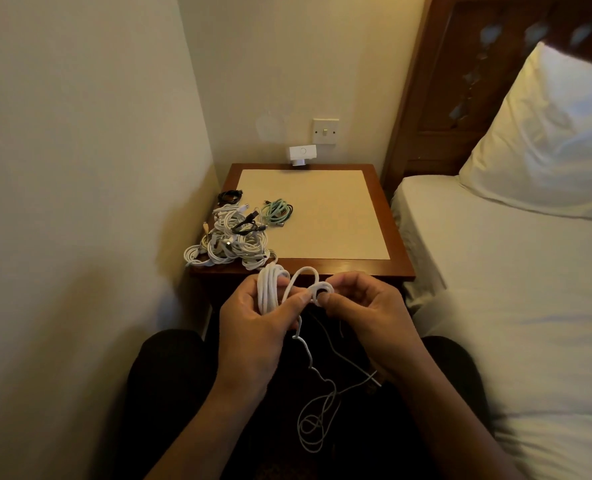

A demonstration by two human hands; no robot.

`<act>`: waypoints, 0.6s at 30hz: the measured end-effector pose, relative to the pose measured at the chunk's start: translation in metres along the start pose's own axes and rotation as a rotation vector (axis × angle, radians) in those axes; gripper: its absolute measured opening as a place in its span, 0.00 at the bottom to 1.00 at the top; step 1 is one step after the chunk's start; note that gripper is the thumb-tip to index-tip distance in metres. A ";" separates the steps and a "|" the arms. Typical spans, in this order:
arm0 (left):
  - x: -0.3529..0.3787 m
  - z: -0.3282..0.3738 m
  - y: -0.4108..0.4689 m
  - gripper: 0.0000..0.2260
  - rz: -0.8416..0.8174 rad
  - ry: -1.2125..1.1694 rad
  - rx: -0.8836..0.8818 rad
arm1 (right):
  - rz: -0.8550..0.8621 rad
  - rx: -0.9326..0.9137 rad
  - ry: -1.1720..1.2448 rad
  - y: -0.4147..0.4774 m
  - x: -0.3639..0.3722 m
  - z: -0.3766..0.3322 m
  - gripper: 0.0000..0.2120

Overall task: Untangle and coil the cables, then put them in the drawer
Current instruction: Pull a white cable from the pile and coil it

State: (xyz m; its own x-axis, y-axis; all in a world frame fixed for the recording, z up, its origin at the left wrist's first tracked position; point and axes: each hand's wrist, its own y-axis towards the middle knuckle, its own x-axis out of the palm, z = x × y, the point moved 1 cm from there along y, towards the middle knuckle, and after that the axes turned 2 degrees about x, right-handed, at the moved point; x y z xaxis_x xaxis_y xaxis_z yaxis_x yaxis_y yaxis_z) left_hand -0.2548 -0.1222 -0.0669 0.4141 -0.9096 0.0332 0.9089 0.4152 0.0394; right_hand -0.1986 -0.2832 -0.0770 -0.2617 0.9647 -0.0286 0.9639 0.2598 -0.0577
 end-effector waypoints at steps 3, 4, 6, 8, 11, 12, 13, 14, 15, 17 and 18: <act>0.001 0.002 -0.007 0.09 0.006 0.190 0.150 | 0.220 -0.099 -0.263 0.004 -0.004 0.003 0.05; 0.001 0.002 -0.007 0.08 -0.001 0.200 0.152 | 0.223 -0.120 -0.276 0.005 -0.005 0.002 0.05; -0.001 0.000 -0.002 0.07 -0.020 0.165 0.101 | 0.151 -0.160 -0.264 0.004 -0.004 -0.002 0.05; -0.009 -0.002 0.010 0.07 -0.010 0.071 0.015 | 0.141 -0.172 -0.245 0.003 -0.006 -0.006 0.05; -0.026 -0.001 0.032 0.07 0.056 0.135 0.046 | 0.169 -0.146 -0.311 0.009 -0.022 -0.008 0.04; -0.029 0.000 0.037 0.07 0.055 0.203 0.096 | 0.163 -0.108 -0.306 0.012 -0.025 -0.008 0.03; -0.030 0.001 0.039 0.07 0.035 0.268 0.147 | 0.152 -0.027 -0.190 0.016 -0.028 -0.007 0.04; -0.029 0.002 0.040 0.08 -0.002 0.330 0.183 | 0.134 0.072 0.038 0.020 -0.029 -0.007 0.07; -0.026 0.001 0.040 0.08 -0.055 0.382 0.201 | 0.090 0.180 0.311 0.024 -0.028 -0.008 0.08; -0.021 -0.004 0.040 0.08 -0.147 0.514 0.221 | -0.013 0.301 0.650 0.027 -0.030 -0.013 0.03; -0.020 -0.006 0.040 0.08 -0.174 0.584 0.232 | -0.062 0.312 0.710 0.027 -0.031 -0.014 0.04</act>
State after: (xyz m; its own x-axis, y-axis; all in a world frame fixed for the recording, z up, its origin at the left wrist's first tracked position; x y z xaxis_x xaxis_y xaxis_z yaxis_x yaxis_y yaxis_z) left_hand -0.2263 -0.0878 -0.0723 0.2800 -0.7946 -0.5387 0.9578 0.1936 0.2123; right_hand -0.1640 -0.3054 -0.0632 -0.1194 0.7724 0.6238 0.8631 0.3913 -0.3193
